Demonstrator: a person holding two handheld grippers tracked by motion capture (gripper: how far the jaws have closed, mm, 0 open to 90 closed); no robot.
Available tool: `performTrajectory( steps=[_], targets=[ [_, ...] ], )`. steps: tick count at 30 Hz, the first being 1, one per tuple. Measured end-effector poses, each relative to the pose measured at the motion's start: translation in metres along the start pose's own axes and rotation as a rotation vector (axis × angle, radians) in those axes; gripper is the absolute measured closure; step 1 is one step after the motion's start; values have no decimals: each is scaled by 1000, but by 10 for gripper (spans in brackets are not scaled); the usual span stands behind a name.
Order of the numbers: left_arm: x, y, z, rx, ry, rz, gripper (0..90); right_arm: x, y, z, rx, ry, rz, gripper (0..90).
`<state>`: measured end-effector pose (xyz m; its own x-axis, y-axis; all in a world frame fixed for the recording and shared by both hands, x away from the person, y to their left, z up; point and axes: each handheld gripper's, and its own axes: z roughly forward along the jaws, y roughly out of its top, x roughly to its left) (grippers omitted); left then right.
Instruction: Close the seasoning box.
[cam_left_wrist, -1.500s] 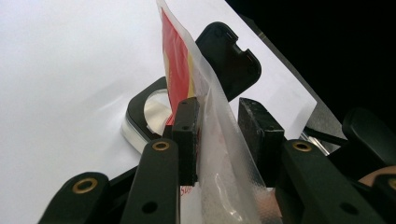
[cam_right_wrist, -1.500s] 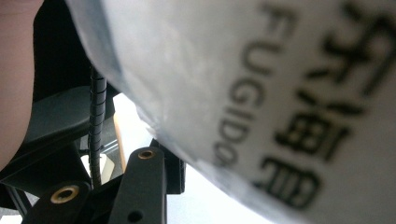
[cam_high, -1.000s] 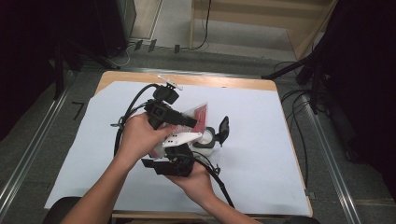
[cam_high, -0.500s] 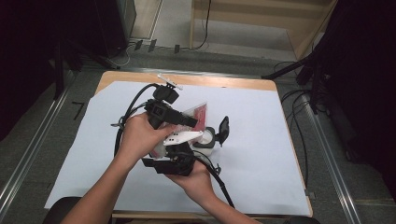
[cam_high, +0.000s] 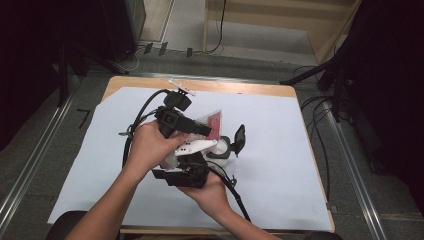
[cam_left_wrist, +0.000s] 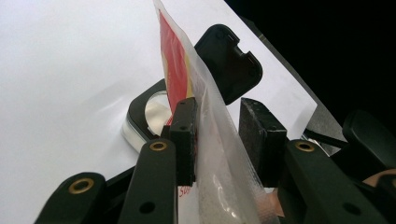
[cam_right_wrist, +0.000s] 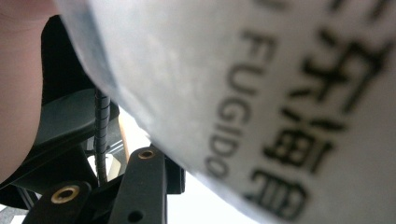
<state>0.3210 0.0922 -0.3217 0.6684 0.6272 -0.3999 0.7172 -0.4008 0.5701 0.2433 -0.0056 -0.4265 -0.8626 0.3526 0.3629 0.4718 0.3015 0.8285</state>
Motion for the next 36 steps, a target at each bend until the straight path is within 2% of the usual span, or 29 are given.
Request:
performTrajectory(
  steps=[10,14,20,29,36],
  targets=[
    [2,-1,-1,7,-2,10,688,0,0,1,6,-6,-9,632],
    [2,-1,-1,16,-9,2,687,1,-1,1,3,-8,-22,627],
    [4,-2,-1,51,-24,-5,679,2,-4,4,-5,-16,-45,603],
    [8,-4,-3,76,-51,-28,668,4,-9,7,-17,-13,-83,569],
    [12,-7,-6,107,-70,-33,661,6,-14,12,-8,-23,-109,553]
  ],
)
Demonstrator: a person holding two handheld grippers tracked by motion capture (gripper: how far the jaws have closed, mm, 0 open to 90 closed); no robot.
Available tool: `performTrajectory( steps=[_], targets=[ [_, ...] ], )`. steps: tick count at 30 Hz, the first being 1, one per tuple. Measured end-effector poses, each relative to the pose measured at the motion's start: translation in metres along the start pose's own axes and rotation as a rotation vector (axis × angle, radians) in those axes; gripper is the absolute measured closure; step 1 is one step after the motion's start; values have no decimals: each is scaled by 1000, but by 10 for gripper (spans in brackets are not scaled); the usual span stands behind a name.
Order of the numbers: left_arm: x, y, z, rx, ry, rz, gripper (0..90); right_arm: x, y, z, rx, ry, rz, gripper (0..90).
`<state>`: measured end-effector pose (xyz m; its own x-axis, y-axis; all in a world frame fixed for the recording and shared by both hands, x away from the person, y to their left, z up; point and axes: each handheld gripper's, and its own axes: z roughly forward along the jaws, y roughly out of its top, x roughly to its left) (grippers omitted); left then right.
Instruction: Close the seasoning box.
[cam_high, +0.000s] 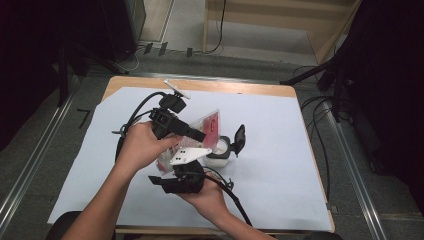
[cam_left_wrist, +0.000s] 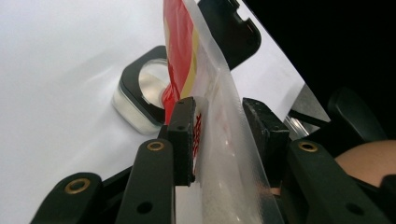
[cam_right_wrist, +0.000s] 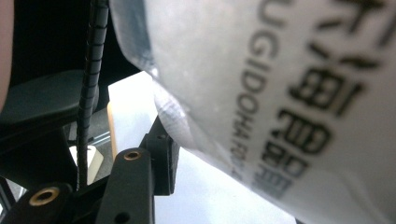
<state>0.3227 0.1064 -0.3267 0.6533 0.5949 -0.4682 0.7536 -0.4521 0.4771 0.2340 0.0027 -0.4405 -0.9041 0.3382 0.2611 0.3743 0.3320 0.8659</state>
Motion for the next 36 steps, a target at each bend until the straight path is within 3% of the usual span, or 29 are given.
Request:
performTrajectory(
  steps=[12,23,36],
  targets=[
    [6,-5,6,56,-12,-11,668,6,-12,12,58,-32,-46,541],
    [13,-5,14,79,-13,-10,675,3,-23,17,71,2,-45,547],
    [19,-4,26,86,-11,-10,694,1,-32,23,106,-10,-87,557]
  ],
)
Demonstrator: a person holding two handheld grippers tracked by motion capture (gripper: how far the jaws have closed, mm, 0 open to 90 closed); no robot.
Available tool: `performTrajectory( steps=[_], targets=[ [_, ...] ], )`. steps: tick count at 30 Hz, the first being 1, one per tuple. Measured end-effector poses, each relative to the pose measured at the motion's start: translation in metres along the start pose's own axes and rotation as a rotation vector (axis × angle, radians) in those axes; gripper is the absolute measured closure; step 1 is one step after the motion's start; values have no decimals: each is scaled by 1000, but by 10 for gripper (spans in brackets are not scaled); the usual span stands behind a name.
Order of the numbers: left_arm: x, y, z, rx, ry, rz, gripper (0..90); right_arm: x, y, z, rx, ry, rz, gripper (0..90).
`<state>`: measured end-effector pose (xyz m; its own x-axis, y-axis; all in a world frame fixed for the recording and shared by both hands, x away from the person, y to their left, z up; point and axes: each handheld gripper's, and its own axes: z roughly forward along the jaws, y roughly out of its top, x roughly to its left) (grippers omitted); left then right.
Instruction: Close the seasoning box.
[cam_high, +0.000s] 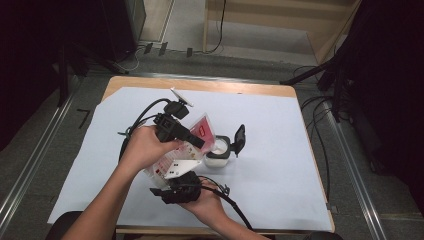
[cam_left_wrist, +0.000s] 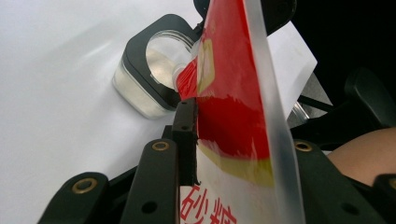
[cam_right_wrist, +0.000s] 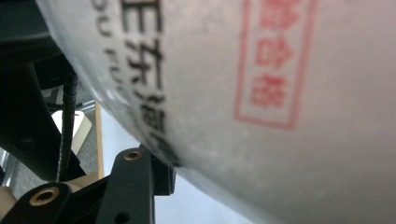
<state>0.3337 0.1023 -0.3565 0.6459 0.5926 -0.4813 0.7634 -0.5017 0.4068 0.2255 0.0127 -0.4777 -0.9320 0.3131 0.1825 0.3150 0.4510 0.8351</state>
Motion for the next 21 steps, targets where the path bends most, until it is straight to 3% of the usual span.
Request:
performTrajectory(
  steps=[5,7,8,14,21],
  targets=[
    [3,-1,0,12,12,26,736,-2,-3,2,13,4,0,565],
    [1,-1,1,-5,22,20,760,-2,-3,3,17,7,8,570],
    [1,-2,-1,-10,27,41,778,-3,-3,3,20,11,11,571],
    [-4,-3,-5,-47,39,65,839,-7,-3,0,16,-1,21,572],
    [-6,-4,-19,-97,25,56,842,-12,-1,-5,-4,-28,8,564]
  ],
)
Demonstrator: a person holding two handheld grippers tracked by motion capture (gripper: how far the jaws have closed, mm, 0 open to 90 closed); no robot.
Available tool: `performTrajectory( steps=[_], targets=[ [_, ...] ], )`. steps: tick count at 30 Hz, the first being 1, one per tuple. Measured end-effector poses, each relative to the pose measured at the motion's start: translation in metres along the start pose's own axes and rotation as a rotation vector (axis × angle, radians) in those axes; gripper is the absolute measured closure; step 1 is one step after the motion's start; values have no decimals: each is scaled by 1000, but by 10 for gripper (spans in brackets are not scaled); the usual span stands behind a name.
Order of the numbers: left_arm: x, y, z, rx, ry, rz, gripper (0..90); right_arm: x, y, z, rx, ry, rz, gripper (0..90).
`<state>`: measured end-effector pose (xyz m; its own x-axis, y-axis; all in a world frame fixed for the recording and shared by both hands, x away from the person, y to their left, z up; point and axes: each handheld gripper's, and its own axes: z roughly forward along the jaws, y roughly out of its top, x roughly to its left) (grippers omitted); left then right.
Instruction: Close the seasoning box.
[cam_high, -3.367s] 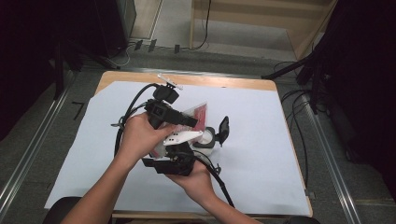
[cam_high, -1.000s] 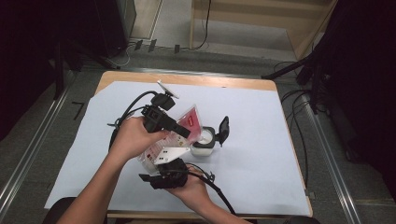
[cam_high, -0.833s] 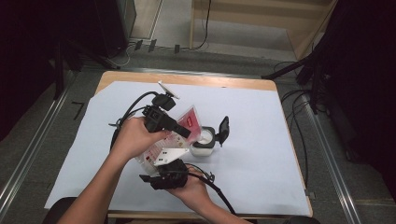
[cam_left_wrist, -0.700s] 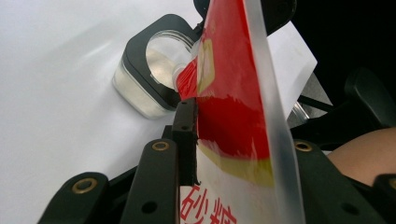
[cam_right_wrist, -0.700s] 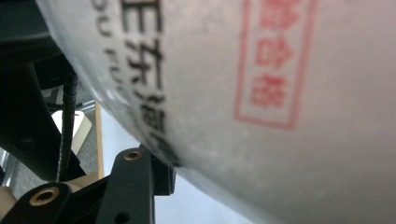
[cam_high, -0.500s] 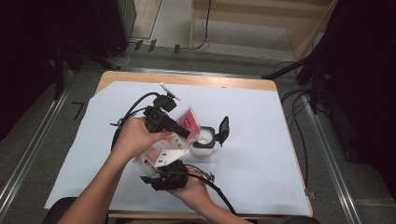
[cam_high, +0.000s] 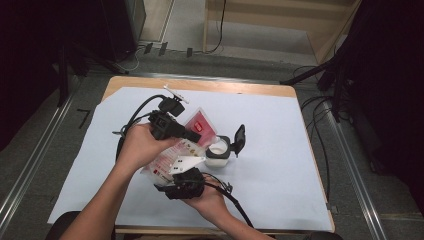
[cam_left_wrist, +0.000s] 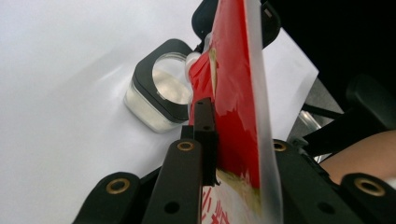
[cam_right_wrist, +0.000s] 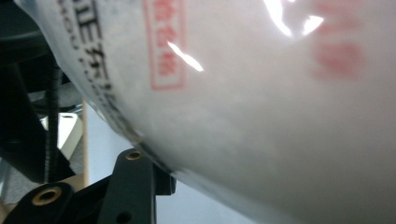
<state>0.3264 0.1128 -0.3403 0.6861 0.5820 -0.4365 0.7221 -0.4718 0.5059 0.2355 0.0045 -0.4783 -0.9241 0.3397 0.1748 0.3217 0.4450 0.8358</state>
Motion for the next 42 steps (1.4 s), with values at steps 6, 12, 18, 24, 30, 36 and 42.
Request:
performTrajectory(
  steps=[6,12,18,24,30,36,42],
  targets=[
    [4,-2,-13,-33,11,28,843,-8,-2,-2,-3,-17,28,554],
    [6,-4,-27,-70,1,32,844,-18,-3,-7,-17,-50,70,516],
    [7,-7,-39,-96,-6,36,854,-23,-6,-9,-10,-96,48,515],
    [8,-10,-47,-115,-21,41,884,-26,-7,-10,-5,-110,45,512],
    [9,-12,-50,-117,-34,37,900,-25,-7,-10,-6,-120,19,503],
    [11,-16,-62,-169,-76,49,900,-30,-5,-14,-19,-93,67,493],
    [12,-19,-77,-229,-101,52,900,-32,1,-21,-33,-105,60,476]
  ],
)
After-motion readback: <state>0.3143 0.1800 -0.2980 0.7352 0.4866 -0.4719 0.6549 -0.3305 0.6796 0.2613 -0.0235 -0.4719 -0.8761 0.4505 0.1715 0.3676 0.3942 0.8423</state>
